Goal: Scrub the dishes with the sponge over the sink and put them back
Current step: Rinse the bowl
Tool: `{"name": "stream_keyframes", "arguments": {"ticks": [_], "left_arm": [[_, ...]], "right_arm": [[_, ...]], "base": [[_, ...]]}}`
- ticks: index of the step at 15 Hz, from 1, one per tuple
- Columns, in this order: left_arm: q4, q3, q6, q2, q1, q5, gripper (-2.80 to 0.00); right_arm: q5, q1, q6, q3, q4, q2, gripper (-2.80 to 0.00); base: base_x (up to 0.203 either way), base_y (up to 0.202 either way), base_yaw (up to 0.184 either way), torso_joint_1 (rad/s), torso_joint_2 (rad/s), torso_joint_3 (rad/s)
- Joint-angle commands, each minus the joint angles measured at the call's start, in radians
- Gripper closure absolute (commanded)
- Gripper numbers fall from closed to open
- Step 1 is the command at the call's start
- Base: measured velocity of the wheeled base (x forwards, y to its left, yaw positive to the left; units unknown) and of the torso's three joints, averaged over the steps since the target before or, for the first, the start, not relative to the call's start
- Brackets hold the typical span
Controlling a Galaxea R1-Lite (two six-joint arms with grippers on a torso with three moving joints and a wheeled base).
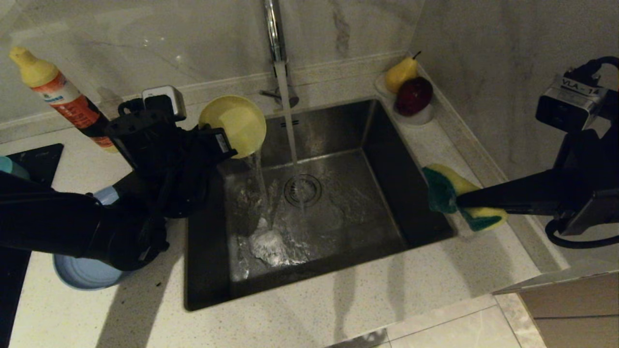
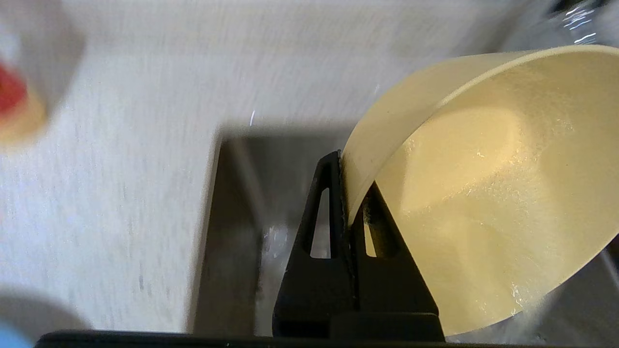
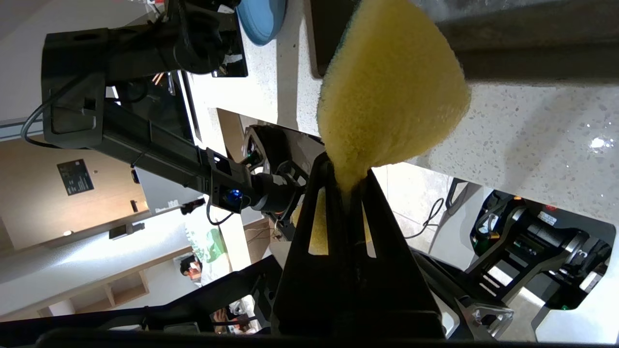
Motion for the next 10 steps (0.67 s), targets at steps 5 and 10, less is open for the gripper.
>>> {"name": "stream_keyframes", "arguments": {"ticks": [5,10], "left_arm": [[-0.35,0.17,0.319,0.007,0.0,-0.15,0.0],[-0.35,0.2,0.388,-0.004,-0.001,-0.173,0.0]], "right_arm": [[0.004,0.001,0.004,-0.003,0.003,0.008,0.0],[0.004,0.001,0.005,-0.012,0.004,0.007,0.0]], "base": [[0.0,0.0,0.0,0.0,0.0,0.0],[0.0,0.0,0.0,0.0,0.0,0.0]]}}
